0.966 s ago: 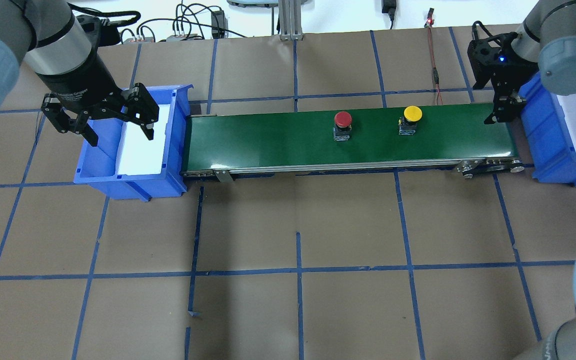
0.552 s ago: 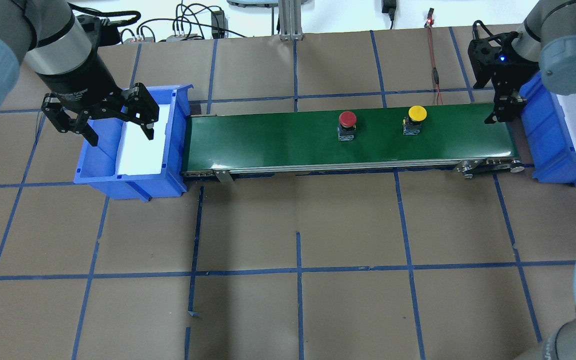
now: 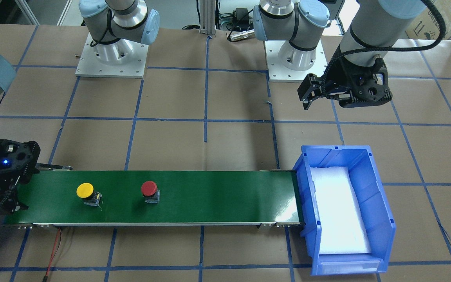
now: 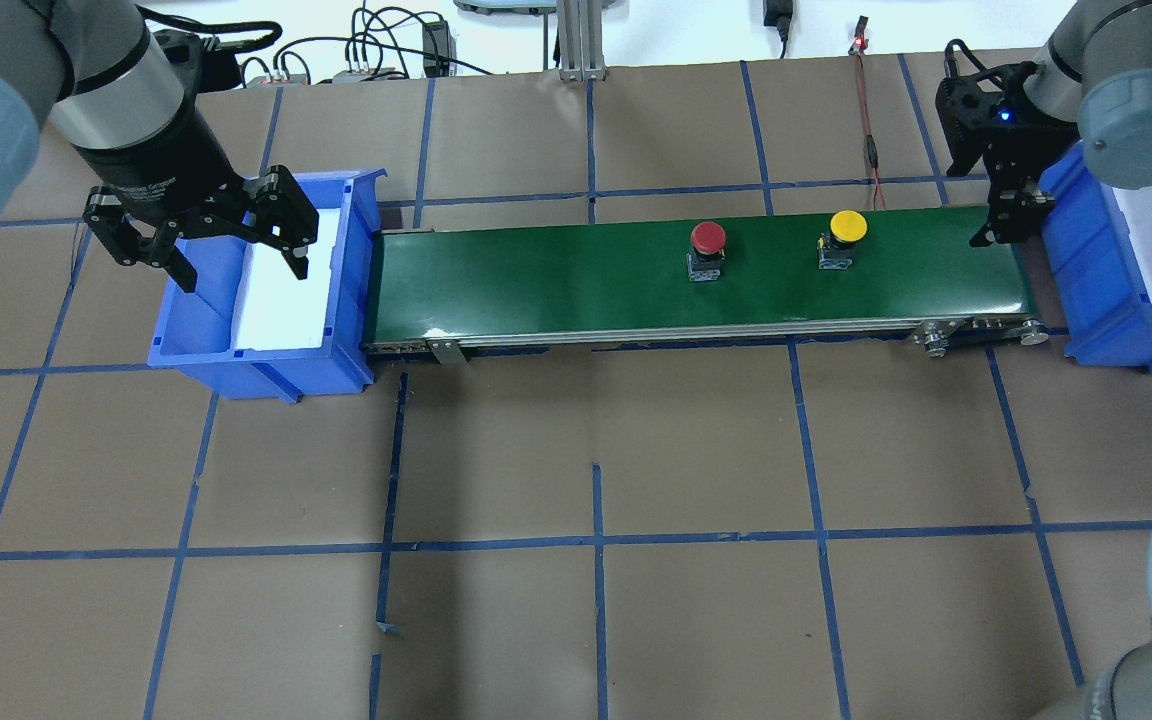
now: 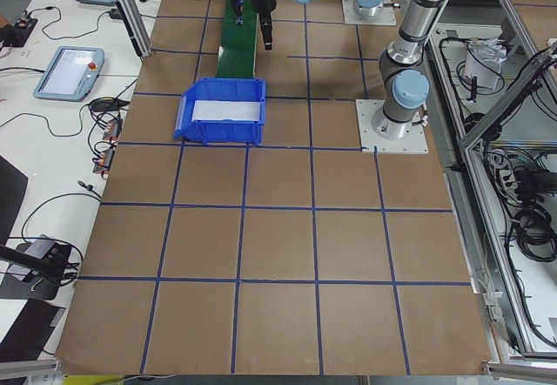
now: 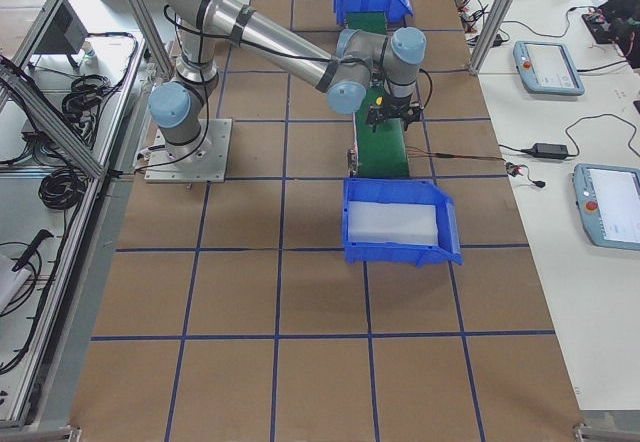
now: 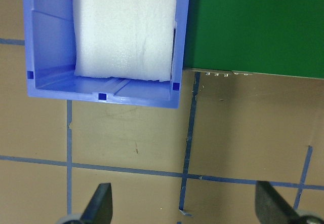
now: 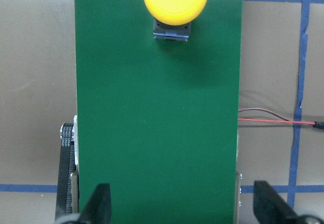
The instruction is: Transport two buttons from left to right
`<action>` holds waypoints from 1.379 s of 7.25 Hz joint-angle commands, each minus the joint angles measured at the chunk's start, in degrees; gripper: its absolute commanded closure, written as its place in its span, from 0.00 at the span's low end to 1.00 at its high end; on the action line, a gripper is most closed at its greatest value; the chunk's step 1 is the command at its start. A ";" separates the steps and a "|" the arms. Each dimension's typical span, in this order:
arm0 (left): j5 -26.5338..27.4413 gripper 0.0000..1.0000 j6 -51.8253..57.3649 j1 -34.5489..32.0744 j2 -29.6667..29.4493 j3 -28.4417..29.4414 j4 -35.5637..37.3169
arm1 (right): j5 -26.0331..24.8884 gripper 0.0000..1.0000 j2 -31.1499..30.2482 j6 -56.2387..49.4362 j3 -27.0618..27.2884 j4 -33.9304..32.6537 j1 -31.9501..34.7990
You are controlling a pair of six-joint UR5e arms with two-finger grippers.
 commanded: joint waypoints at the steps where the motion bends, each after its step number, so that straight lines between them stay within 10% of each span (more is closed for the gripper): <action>1: 0.00 0.00 0.00 0.00 0.03 0.00 0.00 | 0.02 0.01 0.38 -0.10 0.07 -0.44 -0.08; 10: 0.00 0.00 0.00 0.00 -0.06 0.00 0.00 | 0.10 0.01 2.85 -0.46 0.07 -1.06 -0.34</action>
